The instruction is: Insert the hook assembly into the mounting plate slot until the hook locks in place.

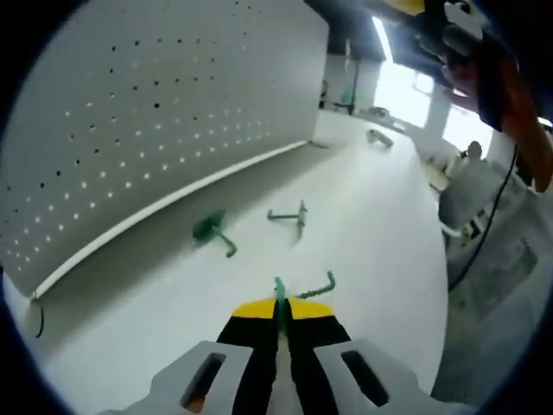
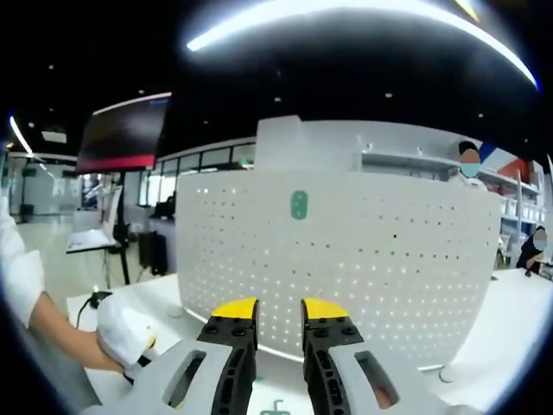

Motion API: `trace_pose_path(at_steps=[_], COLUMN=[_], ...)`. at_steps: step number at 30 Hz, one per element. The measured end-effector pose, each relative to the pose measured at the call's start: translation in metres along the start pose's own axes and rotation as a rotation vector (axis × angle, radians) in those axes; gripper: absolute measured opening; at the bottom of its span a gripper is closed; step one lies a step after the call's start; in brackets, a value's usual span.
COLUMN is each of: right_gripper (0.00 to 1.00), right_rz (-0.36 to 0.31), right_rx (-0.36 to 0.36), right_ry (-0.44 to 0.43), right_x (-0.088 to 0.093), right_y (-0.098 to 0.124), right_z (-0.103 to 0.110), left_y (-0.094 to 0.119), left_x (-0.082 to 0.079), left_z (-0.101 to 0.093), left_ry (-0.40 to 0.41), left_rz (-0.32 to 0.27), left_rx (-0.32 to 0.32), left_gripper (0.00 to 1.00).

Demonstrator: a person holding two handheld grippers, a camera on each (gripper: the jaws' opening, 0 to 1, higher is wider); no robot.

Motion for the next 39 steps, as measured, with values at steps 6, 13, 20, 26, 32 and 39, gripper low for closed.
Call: trace_pose_path(at_steps=[6,13,20,26,32,39], right_gripper=[0.18,0.18,0.18,0.18,0.17,0.17], right_rz=[-0.003,-0.006,-0.012,-0.001,0.010,0.028], right_rx=[0.000,-0.005,-0.026,-0.056,-0.090,-0.136], right_ry=[0.001,0.007,0.014,0.020,0.023,0.017], right_x=[-0.001,-0.004,-0.008,-0.008,-0.008,-0.007], right_y=[0.001,0.003,-0.002,-0.006,-0.008,-0.012], right_z=[0.000,0.003,0.012,0.024,0.034,0.049], left_y=[0.000,0.010,0.036,0.063,0.082,0.101], left_x=[0.002,-0.009,-0.035,-0.058,-0.075,-0.094], left_z=[0.001,0.006,0.019,0.027,0.029,0.024], left_ry=[0.002,0.026,0.084,0.102,0.098,0.092], left_rz=[0.006,-0.051,-0.182,-0.300,-0.374,-0.453], left_rx=[-0.003,-0.015,-0.063,-0.109,-0.139,-0.159], left_gripper=[0.02,0.02,0.01,0.01,0.01,0.01])
Point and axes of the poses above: the point that each gripper's makers call its tool centre point, and the gripper's own axes: y roughly backward along the fingers, z roughly to its left, x roughly out of its underside, the point moved 9 cm from there along y, roughly backward along the fingers, and after that the axes turned 4 degrees about -x, right-handed, at the moved point
